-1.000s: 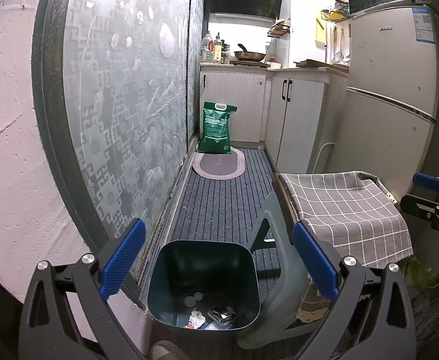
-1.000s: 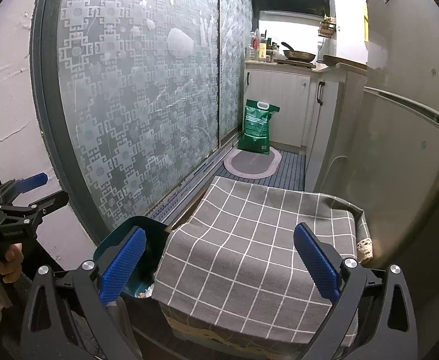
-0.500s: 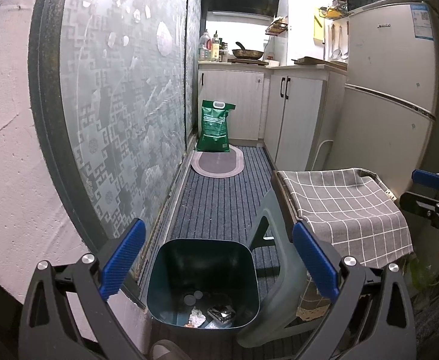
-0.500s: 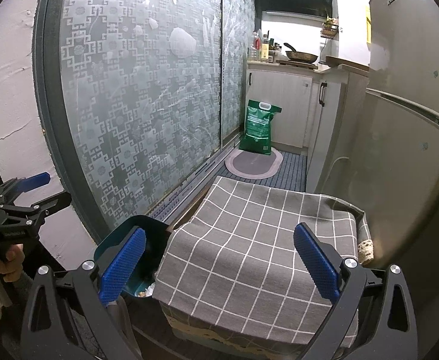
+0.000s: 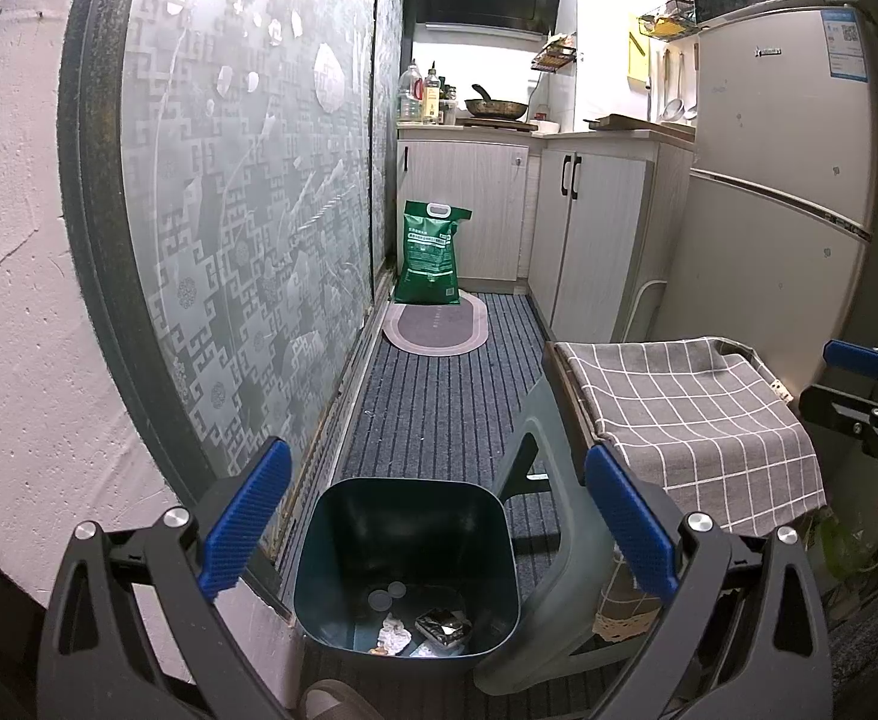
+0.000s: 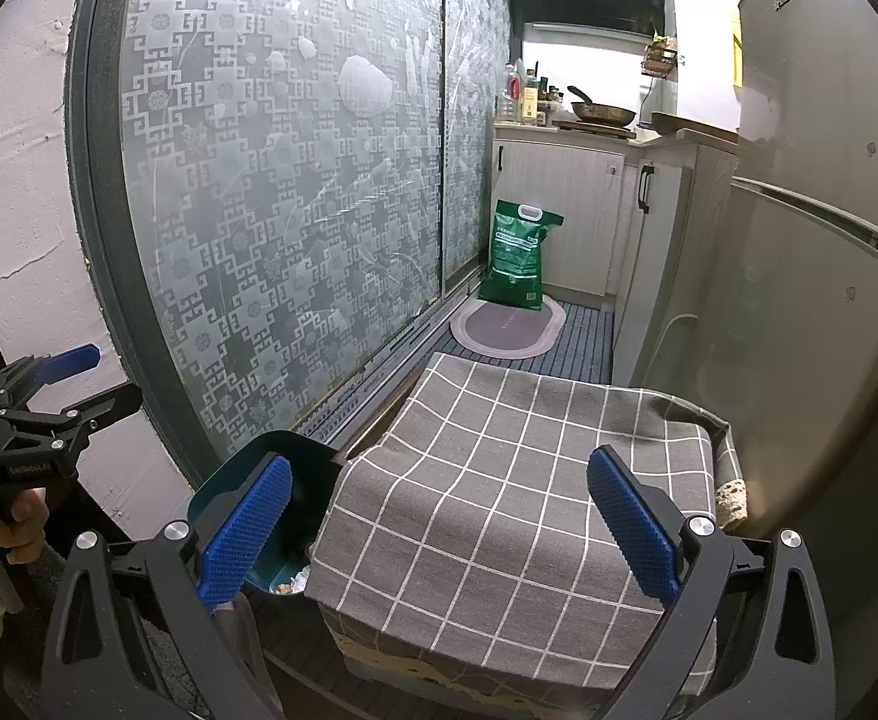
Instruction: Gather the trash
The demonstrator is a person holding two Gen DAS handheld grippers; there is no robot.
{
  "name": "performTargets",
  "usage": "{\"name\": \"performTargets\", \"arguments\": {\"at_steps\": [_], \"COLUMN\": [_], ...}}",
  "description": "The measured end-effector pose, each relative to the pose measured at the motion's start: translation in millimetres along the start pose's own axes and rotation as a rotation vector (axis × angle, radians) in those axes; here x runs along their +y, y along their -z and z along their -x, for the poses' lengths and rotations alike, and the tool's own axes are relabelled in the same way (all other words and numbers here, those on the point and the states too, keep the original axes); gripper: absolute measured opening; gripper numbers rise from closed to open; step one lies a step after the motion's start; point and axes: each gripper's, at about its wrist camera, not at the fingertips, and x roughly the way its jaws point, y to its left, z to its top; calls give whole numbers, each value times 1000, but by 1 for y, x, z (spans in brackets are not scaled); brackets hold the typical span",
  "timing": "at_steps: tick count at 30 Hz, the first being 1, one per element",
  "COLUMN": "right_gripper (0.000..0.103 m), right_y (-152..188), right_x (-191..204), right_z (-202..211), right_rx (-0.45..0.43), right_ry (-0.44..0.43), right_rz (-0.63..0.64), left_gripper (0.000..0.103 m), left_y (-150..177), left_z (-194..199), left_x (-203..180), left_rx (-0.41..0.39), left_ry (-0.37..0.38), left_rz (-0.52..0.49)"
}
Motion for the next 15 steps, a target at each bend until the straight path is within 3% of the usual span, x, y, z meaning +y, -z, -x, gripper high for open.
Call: {"name": "performTargets", "arguments": {"at_steps": [15], "right_gripper": [100], "right_y": [0], "right_x": [1], "right_z": [0], "right_rx": [-1], "right_ry": [2], "right_rz": [0], "left_gripper": [100], "left_y": [0], "left_z": [0], "left_x": [0], "left_rx": [0], "left_ry": [0], "left_rz": [1]}}
